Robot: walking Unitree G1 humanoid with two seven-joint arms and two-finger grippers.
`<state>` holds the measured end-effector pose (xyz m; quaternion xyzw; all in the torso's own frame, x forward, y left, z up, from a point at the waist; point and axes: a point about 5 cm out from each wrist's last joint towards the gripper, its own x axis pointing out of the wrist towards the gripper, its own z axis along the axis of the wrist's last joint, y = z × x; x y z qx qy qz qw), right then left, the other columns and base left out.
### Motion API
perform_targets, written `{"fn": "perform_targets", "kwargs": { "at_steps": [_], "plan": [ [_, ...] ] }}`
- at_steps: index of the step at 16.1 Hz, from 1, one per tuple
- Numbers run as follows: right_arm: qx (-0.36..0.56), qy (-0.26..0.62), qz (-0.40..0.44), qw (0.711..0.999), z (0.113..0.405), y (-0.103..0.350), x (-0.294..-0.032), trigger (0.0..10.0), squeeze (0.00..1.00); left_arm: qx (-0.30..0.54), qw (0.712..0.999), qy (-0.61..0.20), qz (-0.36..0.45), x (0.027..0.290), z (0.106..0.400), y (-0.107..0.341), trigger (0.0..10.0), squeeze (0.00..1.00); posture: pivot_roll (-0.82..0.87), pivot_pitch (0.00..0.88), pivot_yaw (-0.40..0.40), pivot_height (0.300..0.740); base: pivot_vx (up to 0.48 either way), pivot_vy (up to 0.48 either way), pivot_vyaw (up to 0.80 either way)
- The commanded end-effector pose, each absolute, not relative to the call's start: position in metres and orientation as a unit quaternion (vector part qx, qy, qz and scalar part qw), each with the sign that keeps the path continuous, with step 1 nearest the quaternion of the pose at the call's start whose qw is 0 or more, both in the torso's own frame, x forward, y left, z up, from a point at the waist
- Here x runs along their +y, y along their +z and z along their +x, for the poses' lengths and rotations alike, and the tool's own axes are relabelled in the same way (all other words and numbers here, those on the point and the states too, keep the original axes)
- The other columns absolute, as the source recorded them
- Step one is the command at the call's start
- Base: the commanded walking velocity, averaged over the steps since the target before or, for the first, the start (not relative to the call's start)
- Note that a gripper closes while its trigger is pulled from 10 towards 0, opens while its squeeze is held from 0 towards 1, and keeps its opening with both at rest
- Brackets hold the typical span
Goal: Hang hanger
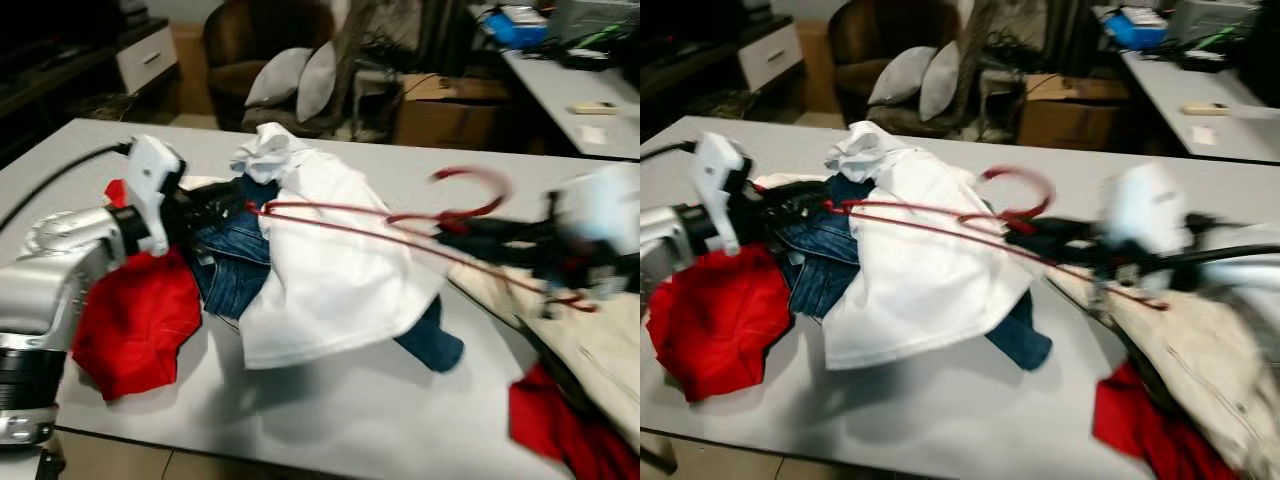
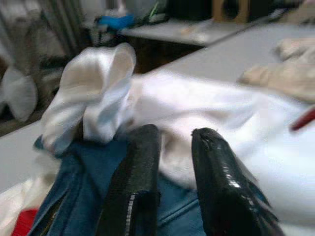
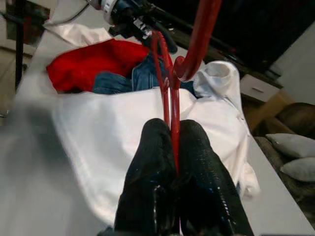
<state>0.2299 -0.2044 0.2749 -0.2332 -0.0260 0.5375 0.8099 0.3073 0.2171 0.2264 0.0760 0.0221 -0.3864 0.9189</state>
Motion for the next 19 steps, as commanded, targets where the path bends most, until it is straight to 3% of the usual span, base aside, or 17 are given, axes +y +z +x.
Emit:
{"fn": "perform_targets", "kwargs": {
  "at_steps": [1, 4, 5, 6, 7, 8, 9, 12, 16, 19],
  "plan": [
    [-0.034, 0.526, -0.229, 0.819, 0.227, 0.288, -0.217, 10.0, 0.0, -0.027, 0.928, -0.367, 0.056, 0.231, 0.308, 0.255, 10.0, 1.0, -0.12, 0.0, 0.047, 0.74, 0.0, 0.0, 0.0],
    [-0.055, 0.488, -0.202, 0.847, 0.222, 0.305, -0.239, 10.0, 0.0, -0.099, 0.926, -0.365, 0.008, 0.249, 0.302, 0.291, 10.0, 1.0, -0.12, 0.0, 0.048, 0.74, 0.0, 0.0, 0.0],
    [-0.059, 0.432, -0.196, 0.878, 0.229, 0.307, -0.25, 10.0, 0.0, -0.136, 0.933, -0.334, -0.001, 0.252, 0.305, 0.303, 10.0, 1.0, -0.11, 0.0, 0.046, 0.74, 0.0, 0.0, 0.0],
    [-0.05, 0.355, -0.192, 0.913, 0.241, 0.303, -0.259, 10.0, 0.0, -0.158, 0.947, -0.28, 0.0, 0.251, 0.313, 0.309, 10.0, 0.89, -0.11, 0.0, 0.042, 0.74, 0.0, 0.0, 0.0],
    [-0.042, 0.296, -0.198, 0.934, 0.249, 0.297, -0.264, 10.0, 0.0, -0.159, 0.952, -0.263, -0.006, 0.241, 0.319, 0.308, 10.0, 0.75, -0.11, 0.0, 0.042, 0.74, 0.0, 0.0, 0.0],
    [-0.037, 0.255, -0.176, 0.95, 0.256, 0.288, -0.263, 10.0, 0.0, -0.144, 0.958, -0.249, 0.005, 0.225, 0.325, 0.3, 10.0, 0.23, -0.11, 0.0, 0.04, 0.74, 0.0, 0.0, 0.0],
    [-0.032, 0.215, -0.154, 0.964, 0.26, 0.278, -0.255, 10.0, 0.0, -0.144, 0.958, -0.247, -0.003, 0.203, 0.328, 0.287, 10.0, 0.19, -0.11, 0.0, 0.037, 0.74, 0.0, 0.0, 0.0],
    [-0.028, 0.149, -0.099, 0.983, 0.256, 0.249, -0.22, 10.0, 0.0, -0.102, 0.958, -0.266, -0.014, 0.148, 0.317, 0.241, 10.0, 0.21, -0.13, 0.007, 0.032, 0.74, 0.0, 0.0, 0.0],
    [-0.03, 0.091, -0.127, 0.987, 0.247, 0.225, -0.194, 10.0, 0.0, -0.09, 0.966, -0.244, 0.001, 0.132, 0.301, 0.214, 10.0, 0.21, -0.15, 0.024, -0.001, 0.74, 0.0, -0.351, 0.0],
    [-0.01, 0.063, -0.091, 0.994, 0.243, 0.199, -0.188, 10.0, 0.0, -0.058, 0.979, -0.195, 0.014, 0.139, 0.29, 0.184, 10.0, 0.2, -0.15, 0.035, -0.024, 0.74, 0.0, -0.368, 0.0]
  ]
}}
